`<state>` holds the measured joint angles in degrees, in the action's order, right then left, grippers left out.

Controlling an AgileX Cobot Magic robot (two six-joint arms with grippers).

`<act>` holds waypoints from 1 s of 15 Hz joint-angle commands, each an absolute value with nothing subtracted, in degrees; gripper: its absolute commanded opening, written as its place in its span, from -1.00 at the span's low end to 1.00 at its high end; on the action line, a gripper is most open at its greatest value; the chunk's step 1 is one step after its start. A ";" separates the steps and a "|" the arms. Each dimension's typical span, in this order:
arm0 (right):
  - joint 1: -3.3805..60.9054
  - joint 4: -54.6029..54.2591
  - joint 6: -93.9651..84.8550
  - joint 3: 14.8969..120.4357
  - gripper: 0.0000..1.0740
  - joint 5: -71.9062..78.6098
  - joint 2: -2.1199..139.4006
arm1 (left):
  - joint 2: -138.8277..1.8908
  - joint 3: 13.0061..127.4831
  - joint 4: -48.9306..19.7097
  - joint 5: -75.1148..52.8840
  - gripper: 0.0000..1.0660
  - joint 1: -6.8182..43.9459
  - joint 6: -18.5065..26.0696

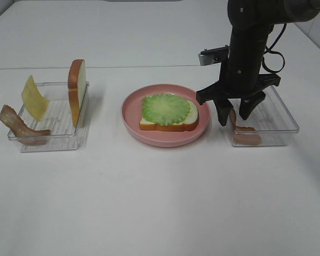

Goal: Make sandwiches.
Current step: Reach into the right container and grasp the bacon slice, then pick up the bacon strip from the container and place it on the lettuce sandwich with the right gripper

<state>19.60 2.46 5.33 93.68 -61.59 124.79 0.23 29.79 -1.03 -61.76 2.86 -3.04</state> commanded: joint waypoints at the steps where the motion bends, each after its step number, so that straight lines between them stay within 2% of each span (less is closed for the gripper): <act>1: 19.60 2.92 5.61 93.22 -0.46 -61.08 124.79 | 1.26 29.68 -1.49 -61.48 0.89 2.81 -2.92; 3: 19.60 2.92 5.61 93.22 -0.76 -61.08 124.79 | 1.26 29.68 -1.49 -61.48 0.89 2.81 -2.92; 5: 19.60 2.92 5.61 93.22 -0.98 -61.08 124.79 | 1.26 29.68 -1.49 -61.48 0.89 2.81 -2.92; 15: 19.60 4.64 4.53 93.62 -1.00 -63.43 119.92 | 1.26 29.68 -1.49 -61.48 0.89 2.81 -2.92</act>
